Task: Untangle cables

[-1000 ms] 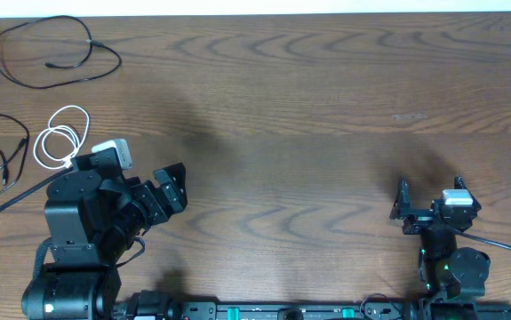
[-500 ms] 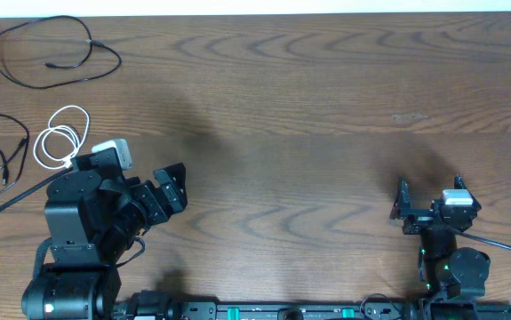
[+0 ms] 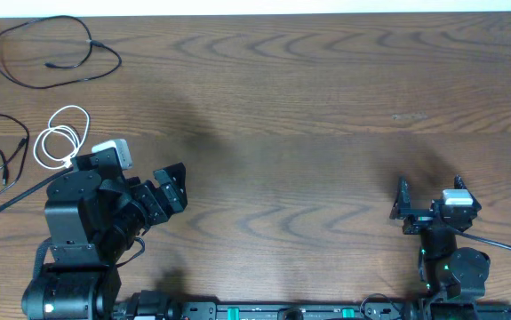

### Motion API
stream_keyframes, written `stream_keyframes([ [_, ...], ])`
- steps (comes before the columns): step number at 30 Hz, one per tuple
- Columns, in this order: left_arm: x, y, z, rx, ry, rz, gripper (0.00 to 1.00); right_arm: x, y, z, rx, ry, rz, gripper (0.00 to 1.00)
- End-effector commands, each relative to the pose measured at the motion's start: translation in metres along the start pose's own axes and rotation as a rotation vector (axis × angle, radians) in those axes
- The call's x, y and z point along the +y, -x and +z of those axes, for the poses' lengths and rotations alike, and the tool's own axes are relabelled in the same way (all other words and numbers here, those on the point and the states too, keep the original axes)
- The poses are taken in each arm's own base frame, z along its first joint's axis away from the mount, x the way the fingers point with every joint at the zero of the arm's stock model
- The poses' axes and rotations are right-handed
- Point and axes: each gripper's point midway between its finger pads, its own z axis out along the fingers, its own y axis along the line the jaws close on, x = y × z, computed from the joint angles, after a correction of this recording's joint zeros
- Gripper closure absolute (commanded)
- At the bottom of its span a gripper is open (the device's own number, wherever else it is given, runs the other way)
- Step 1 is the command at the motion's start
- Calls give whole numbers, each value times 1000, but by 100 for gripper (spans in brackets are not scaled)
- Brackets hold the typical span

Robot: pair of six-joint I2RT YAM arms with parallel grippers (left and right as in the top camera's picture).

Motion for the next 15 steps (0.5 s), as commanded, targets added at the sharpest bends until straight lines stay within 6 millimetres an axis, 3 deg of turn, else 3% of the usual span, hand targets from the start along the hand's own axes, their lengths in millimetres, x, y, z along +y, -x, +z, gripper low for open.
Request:
stream_keyframes([
  [1, 1, 0, 0, 0, 6, 14, 8, -1, -1, 0, 0, -3, 12, 1],
  [15, -4, -5, -1, 13, -9, 31, 8, -1, -1, 0, 0, -3, 12, 1],
])
